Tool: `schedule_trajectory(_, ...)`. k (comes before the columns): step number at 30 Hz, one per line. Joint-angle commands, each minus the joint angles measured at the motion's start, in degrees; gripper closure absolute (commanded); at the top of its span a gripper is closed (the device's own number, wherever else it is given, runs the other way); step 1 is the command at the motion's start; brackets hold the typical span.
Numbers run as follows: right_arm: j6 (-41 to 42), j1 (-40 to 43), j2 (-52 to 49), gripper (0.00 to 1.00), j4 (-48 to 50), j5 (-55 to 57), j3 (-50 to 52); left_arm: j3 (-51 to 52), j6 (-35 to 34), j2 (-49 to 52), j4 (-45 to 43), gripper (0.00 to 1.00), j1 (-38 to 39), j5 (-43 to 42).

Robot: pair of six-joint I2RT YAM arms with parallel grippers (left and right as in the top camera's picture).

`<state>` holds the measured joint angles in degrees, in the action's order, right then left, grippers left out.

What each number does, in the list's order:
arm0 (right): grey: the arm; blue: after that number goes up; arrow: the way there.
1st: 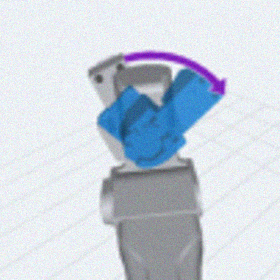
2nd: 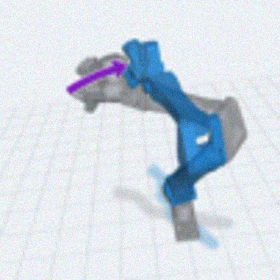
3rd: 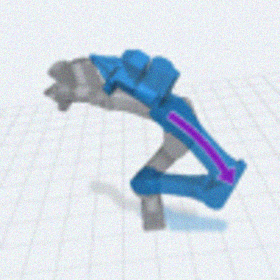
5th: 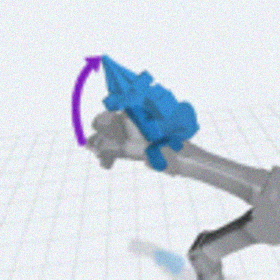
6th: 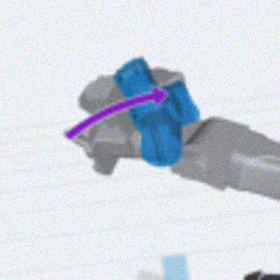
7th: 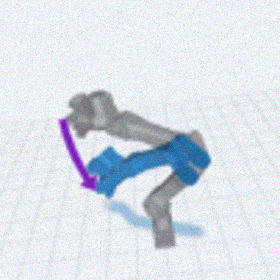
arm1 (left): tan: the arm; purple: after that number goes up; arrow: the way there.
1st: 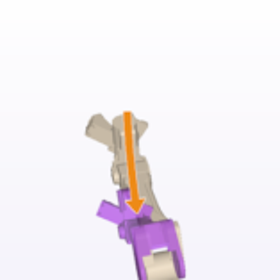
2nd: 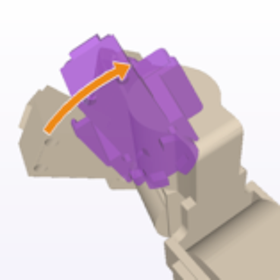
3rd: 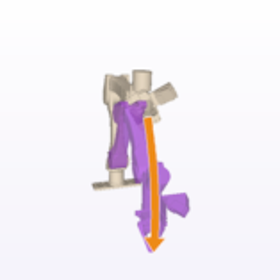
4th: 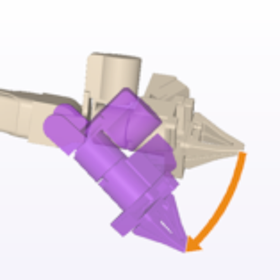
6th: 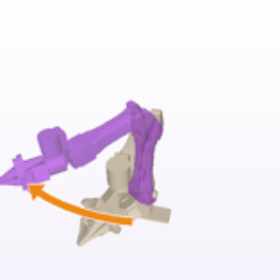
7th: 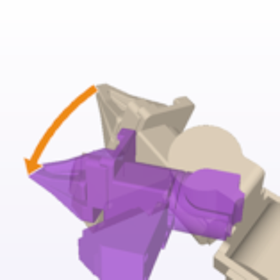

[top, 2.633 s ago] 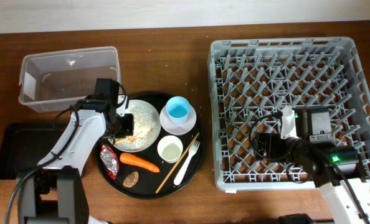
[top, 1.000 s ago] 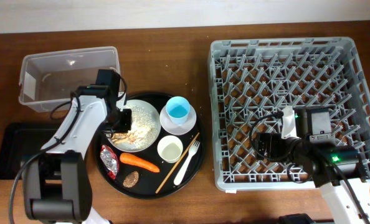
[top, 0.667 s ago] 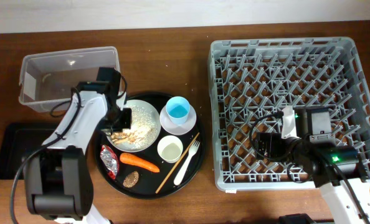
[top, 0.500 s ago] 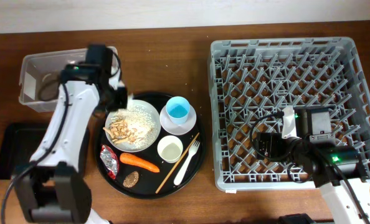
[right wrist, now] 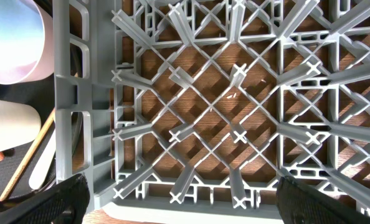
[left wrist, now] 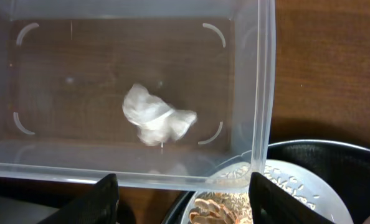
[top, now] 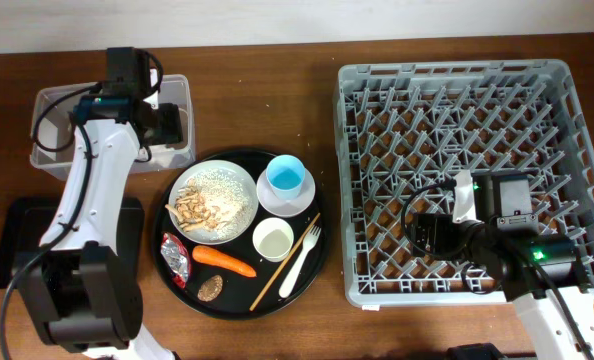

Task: Sort waste into correct bins and load items into the dishwasher rack
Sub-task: 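Carry the tissue to the clear bin and release it, then grasp the red snack wrapper on the tray with the left gripper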

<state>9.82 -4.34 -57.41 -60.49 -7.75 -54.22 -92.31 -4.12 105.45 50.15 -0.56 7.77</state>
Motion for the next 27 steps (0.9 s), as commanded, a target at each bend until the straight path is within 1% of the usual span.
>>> schedule_trajectory(1, -0.55, -0.09, 0.02, 0.02, -0.17, 0.79, -1.20, -0.44, 0.26, -1.40, 4.96, 0.37, 0.02, -4.13)
schedule_trajectory(3, -0.55, -0.09, 0.02, 0.02, -0.24, 0.76, -1.20, -0.44, 0.22, -2.36, 13.14, 0.42, 0.02, -9.77)
schedule_trajectory(4, -0.55, -0.09, 0.02, 0.02, -0.24, 0.76, -1.20, -0.44, 0.22, -2.40, 19.21, 0.42, 0.02, -13.84)
schedule_trajectory(5, -0.55, -0.09, 0.02, 0.02, -0.24, 0.76, -1.20, -0.39, 0.07, -2.29, 25.75, 0.41, 0.02, -15.93)
schedule_trajectory(6, -0.55, -0.09, 0.02, 0.02, -0.44, 0.74, -1.20, 0.07, -1.11, -2.29, 33.66, 0.38, 0.02, -15.87)
schedule_trajectory(7, -0.55, -0.09, 0.02, 0.02, -0.85, 0.74, -1.18, 0.70, -2.36, -2.29, 37.64, 0.38, 0.02, -15.69)
schedule_trajectory(9, -0.55, -0.09, 0.02, 0.02, -1.81, 0.76, -1.20, 2.43, -2.89, -2.54, 39.69, 0.38, 0.02, -15.74)
schedule_trajectory(10, -0.55, -0.09, 0.02, 0.02, -2.54, 0.76, -1.18, 5.27, -5.09, -3.34, 39.50, 0.39, 0.02, -15.72)
schedule_trajectory(14, -0.55, -0.09, 0.02, 0.02, -3.39, 0.76, -1.18, 12.09, -6.82, -4.02, 36.17, 0.38, 0.17, -15.93)
schedule_trajectory(17, -0.55, -0.09, 0.02, 0.02, -3.41, 0.76, -1.18, 18.78, -8.33, -4.02, 31.21, 0.39, 0.17, -15.98)
schedule_trajectory(18, -0.55, -0.09, 0.02, 0.02, -3.41, 0.76, -1.20, 21.03, -8.50, -4.02, 28.17, 0.39, 0.31, -15.96)
schedule_trajectory(20, -0.55, -0.09, 0.02, 0.01, -3.41, 0.76, -1.18, 23.82, -8.50, -4.02, 23.93, 0.42, 0.44, -15.93)
schedule_trajectory(22, -0.55, -0.09, 0.02, 0.02, -3.41, 0.76, -1.18, 26.08, -8.52, -4.02, 19.65, 0.49, 0.44, -15.04)
schedule_trajectory(24, -0.55, -0.09, 0.02, 0.02, -3.41, 0.79, -1.18, 28.85, -8.52, -4.02, 15.45, 0.52, 0.44, -14.99)
schedule_trajectory(26, -0.57, -0.09, 0.02, 0.02, -3.41, 0.79, -1.18, 29.77, -8.52, -4.00, 14.80, 0.56, 0.44, -14.80)
schedule_trajectory(27, -0.55, -0.09, 0.02, 0.02, -3.39, 0.92, -1.18, 29.77, -8.52, -4.00, 14.73, 0.59, 0.44, -14.69)
